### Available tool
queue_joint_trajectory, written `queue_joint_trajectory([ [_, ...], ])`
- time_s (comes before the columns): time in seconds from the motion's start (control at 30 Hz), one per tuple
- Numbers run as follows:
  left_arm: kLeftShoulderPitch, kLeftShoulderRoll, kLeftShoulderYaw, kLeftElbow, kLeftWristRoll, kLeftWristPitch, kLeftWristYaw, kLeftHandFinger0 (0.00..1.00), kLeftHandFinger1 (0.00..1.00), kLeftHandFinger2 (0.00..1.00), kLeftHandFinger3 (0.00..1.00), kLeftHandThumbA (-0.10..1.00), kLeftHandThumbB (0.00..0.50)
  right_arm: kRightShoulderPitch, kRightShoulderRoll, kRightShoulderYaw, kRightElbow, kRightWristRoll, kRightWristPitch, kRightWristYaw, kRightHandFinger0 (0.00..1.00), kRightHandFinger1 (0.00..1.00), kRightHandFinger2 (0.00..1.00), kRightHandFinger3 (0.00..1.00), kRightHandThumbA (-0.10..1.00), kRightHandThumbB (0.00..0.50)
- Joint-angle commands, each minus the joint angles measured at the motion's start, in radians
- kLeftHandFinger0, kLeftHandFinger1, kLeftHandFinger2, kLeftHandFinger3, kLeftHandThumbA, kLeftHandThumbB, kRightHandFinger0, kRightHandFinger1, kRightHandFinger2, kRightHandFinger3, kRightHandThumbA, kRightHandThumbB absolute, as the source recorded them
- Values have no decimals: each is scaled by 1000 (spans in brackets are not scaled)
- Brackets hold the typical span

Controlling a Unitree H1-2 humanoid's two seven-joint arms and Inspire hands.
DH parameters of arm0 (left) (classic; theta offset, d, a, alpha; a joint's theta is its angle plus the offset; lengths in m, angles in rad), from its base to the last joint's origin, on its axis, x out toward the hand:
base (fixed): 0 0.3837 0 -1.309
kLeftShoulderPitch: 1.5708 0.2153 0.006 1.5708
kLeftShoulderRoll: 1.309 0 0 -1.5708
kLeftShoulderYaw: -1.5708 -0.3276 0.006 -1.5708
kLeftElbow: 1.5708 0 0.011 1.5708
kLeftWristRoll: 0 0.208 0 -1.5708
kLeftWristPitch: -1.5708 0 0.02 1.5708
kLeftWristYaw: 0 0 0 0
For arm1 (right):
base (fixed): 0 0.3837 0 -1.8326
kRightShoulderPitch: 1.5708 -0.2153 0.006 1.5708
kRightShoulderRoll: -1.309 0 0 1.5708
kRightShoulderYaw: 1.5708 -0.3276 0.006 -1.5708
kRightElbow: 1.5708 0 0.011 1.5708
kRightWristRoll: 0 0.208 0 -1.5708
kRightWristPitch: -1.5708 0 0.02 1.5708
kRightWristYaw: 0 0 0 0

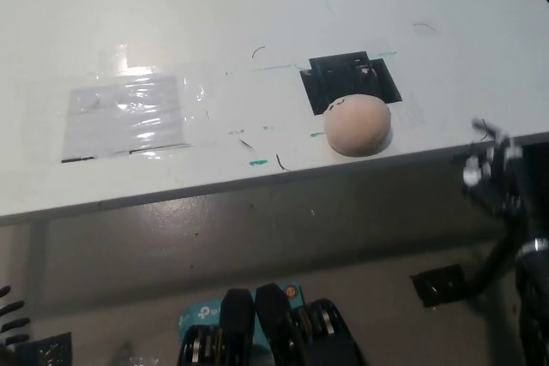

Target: The robot uses its right hand to grab and squeeze a pink dumpling toy kept on the black mask on the desk

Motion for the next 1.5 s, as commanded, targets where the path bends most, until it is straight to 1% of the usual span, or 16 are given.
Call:
queue_joint_trajectory([
  [0.0,-9,10,8,-24,-12,13,-5,696,741,804,895,1000,86,-137,13,6,-61,-15,31,-14,126,215,437,827,-16,177],
  [0.23,-14,10,10,-24,-17,18,-6,679,715,782,860,1000,71,-260,11,34,-36,-36,20,-9,100,208,412,828,75,200],
  [0.27,-13,11,10,-26,-18,21,-6,698,726,800,888,1000,79,-298,-7,60,-17,-41,4,25,183,303,511,784,111,199],
  [0.33,-18,12,9,-29,-16,24,-3,693,721,798,896,1000,82,-320,-12,72,-4,-40,-1,36,214,351,569,763,112,215],
  [0.37,-20,14,8,-24,-16,19,-7,674,715,798,899,1000,90,-338,-26,100,9,-53,-4,59,280,434,666,826,170,230],
  [0.4,-21,14,7,-19,-16,17,-7,671,714,797,898,1000,91,-345,-31,110,16,-52,-5,73,296,454,686,845,187,235],
  [0.43,-19,16,5,-22,-14,18,-8,676,720,801,896,1000,99,-352,-43,134,20,-55,13,98,410,577,791,943,271,270],
  [0.47,-21,13,9,-15,-18,15,-8,678,717,785,884,1000,104,-365,-72,199,23,-96,56,150,962,1000,1000,1000,410,311],
  [0.5,-22,14,6,-17,-14,20,-5,676,716,785,880,1000,109,-372,-85,232,31,-114,71,169,1000,1000,1000,1000,469,338],
  [0.57,-24,10,6,-25,-14,27,0,682,720,790,880,1000,102,-376,-93,267,58,-119,52,171,1000,1000,1000,1000,538,418],
  [0.63,-27,10,6,-26,-12,32,4,685,721,787,881,1000,104,-380,-92,278,65,-118,71,170,1000,1000,1000,1000,555,437],
  [0.67,-27,12,5,-20,-12,18,-3,688,726,787,886,1000,102,-389,-87,314,90,-139,106,186,1000,1000,1000,1000,605,489],
  [0.7,-29,15,6,-15,-14,12,-8,691,728,787,900,1000,109,-394,-78,338,101,-168,140,181,1000,1000,1000,1000,637,500],
  [1.0,-35,21,4,-26,-12,27,-9,710,735,797,898,1000,104,-399,17,386,317,-263,62,60,1000,1000,1000,1000,739,500],
  [1.37,-47,28,9,-31,-15,43,-10,689,721,802,874,1000,102,-450,51,396,587,-322,-77,-42,1000,1000,1000,1000,674,500],
  [1.47,-49,27,9,-30,-13,36,-10,688,723,807,883,1000,97,-471,43,426,669,-354,-109,-55,1000,1000,1000,1000,612,476],
])
